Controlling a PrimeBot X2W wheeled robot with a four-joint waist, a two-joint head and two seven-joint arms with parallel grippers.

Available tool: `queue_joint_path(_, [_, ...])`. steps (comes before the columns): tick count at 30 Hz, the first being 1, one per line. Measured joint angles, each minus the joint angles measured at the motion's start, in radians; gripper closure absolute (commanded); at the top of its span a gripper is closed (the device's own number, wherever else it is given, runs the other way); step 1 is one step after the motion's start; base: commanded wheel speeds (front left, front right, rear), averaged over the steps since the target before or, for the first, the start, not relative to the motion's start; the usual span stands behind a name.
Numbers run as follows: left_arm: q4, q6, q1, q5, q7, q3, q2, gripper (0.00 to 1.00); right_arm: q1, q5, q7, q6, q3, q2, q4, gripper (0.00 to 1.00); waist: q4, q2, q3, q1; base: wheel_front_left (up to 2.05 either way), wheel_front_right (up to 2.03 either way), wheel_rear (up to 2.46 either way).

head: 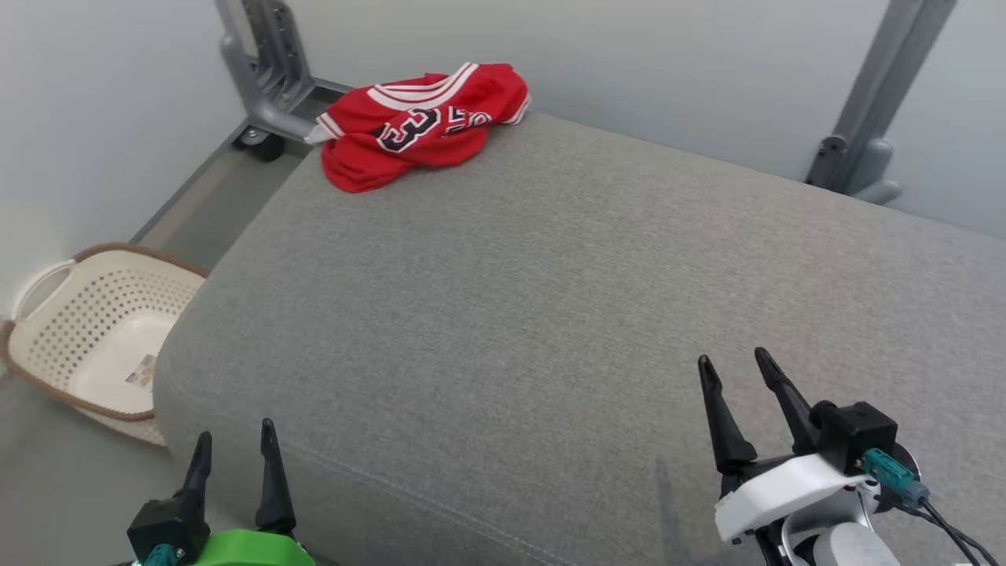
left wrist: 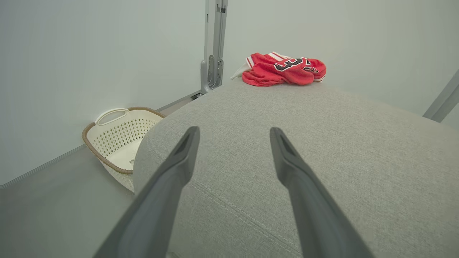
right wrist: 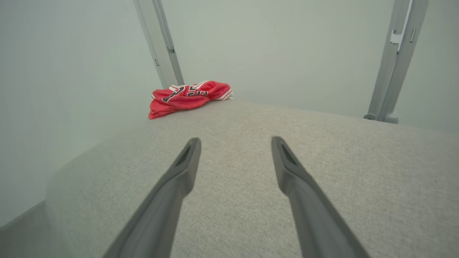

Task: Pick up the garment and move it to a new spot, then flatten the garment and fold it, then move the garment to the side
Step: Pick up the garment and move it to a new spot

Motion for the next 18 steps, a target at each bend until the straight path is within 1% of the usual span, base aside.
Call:
queue_joint_path(3, [-0.021,0.006,0.012,-0.001,0.000,0.009,-0.001,0.00,-0.023,0.000,0.002,0.000,0.020,0.001,0.008,0.00,0.042,0.0000,-0.001,0.0000,0.00,0.00,0.00])
queue_joint_path(7, [-0.039,0.009,0.027,-0.002,0.000,0.014,-0.003,0.00,-0.038,0.000,0.002,0.000,0.036,0.001,0.021,0.00,0.076,0.0000,0.002,0.0000,0.00,0.00,0.00])
queue_joint_path(13, [-0.055,0.010,0.035,-0.002,0.000,0.009,-0.013,0.00,-0.045,-0.008,0.002,0.000,0.032,0.001,0.020,0.00,0.086,0.0000,0.024,0.0000,0.00,0.00,0.00])
queue_joint_path(18, [-0.051,0.007,0.016,-0.007,0.000,-0.006,-0.019,0.00,-0.046,-0.038,0.012,0.000,-0.015,0.000,-0.006,0.00,0.087,0.0000,0.049,0.0000,0.00,0.00,0.00])
